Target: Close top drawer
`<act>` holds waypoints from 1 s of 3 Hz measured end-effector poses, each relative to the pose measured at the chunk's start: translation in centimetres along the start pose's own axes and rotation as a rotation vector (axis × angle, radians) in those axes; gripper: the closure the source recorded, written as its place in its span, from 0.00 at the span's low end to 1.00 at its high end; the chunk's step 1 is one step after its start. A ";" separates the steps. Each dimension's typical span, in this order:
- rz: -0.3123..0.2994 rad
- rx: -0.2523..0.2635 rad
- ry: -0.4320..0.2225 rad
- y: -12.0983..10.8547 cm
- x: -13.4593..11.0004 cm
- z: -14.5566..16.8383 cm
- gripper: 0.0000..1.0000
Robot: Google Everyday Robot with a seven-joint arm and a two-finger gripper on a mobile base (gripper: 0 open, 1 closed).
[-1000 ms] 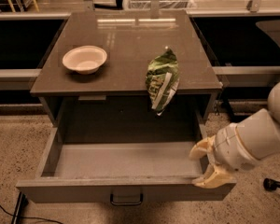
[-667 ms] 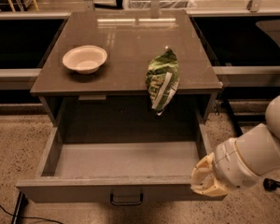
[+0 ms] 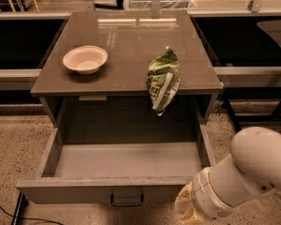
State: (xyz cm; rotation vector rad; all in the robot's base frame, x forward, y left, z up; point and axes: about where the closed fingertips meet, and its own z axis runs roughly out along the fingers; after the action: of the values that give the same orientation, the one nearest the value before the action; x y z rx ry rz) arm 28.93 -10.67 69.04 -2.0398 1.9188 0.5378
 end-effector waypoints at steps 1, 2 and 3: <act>0.025 -0.003 0.033 0.4 -0.3 2.5 0.83; 0.073 0.008 0.025 -0.5 -0.4 4.4 0.60; 0.127 0.024 0.021 -1.6 -0.3 5.9 0.36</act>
Offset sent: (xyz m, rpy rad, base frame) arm 0.0126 0.0367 -0.0610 -0.0133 0.0488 -0.1359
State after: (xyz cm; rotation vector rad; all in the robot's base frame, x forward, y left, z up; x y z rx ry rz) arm 30.07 -7.64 63.81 -1.9261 2.0676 0.5220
